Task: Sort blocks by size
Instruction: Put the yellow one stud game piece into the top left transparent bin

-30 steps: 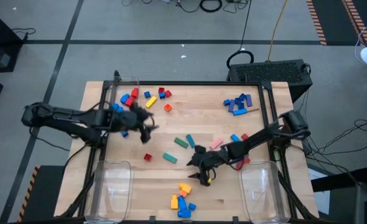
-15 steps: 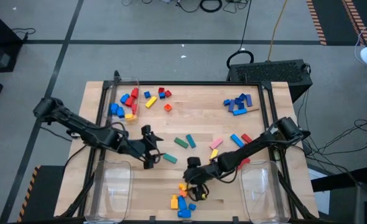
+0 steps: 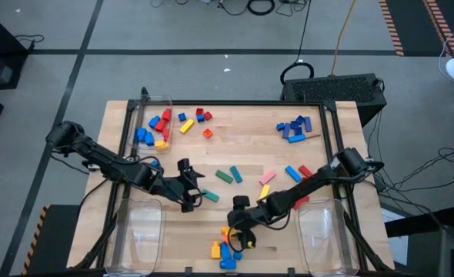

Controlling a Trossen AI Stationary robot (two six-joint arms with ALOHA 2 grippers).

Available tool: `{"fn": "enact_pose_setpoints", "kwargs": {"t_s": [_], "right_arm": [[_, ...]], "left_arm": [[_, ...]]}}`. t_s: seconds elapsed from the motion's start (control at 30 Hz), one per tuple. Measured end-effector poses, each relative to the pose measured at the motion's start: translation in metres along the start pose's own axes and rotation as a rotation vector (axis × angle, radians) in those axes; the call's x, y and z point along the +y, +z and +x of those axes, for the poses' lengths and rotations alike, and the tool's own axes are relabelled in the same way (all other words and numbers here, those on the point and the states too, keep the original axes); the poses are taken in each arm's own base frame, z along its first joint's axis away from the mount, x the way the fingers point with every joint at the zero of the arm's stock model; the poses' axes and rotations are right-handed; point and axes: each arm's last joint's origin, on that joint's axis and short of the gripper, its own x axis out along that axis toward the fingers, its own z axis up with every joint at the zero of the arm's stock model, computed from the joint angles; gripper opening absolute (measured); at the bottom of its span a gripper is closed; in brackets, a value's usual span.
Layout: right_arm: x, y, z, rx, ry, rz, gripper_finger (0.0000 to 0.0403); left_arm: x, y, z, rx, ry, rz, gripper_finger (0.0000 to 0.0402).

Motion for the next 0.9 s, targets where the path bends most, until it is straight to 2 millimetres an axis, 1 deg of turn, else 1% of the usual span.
{"fn": "enact_pose_setpoints", "kwargs": {"t_s": [0.23,0.33,0.47,0.6,0.73,0.8,0.9], "right_arm": [[-0.01,-0.001,0.0,0.025,-0.084,0.021,0.026],[-0.019,-0.002,-0.002,0.031,-0.194,0.034,0.026],[-0.034,-0.001,-0.01,0.06,-0.32,0.048,0.026],[-0.039,0.004,-0.023,0.066,-0.331,0.047,0.026],[-0.035,0.016,-0.041,-0.001,-0.295,0.076,0.026],[-0.033,0.019,-0.043,-0.022,-0.267,0.11,0.026],[-0.031,0.016,-0.038,-0.017,-0.243,0.158,0.026]], "left_arm": [[0.0,0.0,0.0,0.002,0.001,0.001,0.0297],[0.0,0.0,0.0,0.001,0.007,0.001,0.0297],[0.001,0.0,0.0,-0.002,0.016,0.001,0.0297],[0.001,0.0,0.0,0.0,0.016,0.002,0.0297],[0.001,-0.001,0.0,0.004,0.02,0.003,0.0297],[0.001,-0.001,0.0,0.005,0.028,0.004,0.0297],[0.001,-0.001,0.0,0.001,0.043,0.001,0.0297]]}}
